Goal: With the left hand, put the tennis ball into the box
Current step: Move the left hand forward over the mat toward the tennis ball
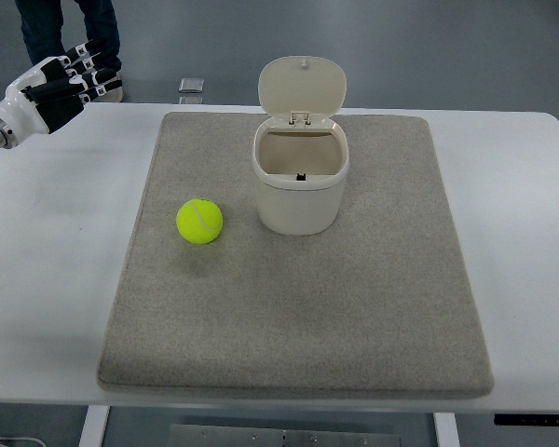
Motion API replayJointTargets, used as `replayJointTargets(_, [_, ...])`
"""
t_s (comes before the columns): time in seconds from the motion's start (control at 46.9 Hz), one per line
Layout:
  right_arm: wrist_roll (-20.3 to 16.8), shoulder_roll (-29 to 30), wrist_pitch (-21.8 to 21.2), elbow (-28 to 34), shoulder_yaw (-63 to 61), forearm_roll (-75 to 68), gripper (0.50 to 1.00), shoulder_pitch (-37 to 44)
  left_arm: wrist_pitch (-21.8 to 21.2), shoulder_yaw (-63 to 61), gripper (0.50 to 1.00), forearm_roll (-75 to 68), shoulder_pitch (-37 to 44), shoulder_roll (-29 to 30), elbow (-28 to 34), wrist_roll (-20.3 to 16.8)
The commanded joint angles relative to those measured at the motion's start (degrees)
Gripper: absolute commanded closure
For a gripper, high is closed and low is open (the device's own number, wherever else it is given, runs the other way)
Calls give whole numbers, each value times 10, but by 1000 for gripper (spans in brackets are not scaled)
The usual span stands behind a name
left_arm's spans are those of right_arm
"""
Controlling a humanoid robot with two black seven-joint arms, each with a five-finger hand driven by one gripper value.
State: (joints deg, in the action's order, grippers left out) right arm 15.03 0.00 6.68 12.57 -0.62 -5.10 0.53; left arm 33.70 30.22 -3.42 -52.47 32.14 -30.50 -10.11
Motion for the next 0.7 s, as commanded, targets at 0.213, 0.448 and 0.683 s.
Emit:
replayJointTargets(0.213, [0,0,0,0,0,0,562,0,1,-5,506,-52,0,13,-12,0])
replayJointTargets(0.448, [0,0,0,0,0,0,562,0,1,-6,506,-134,3,40,-44,-1])
replayJointTargets(0.683, [0,0,0,0,0,0,562,0,0,-6,506,-245,3,50,-76,-2])
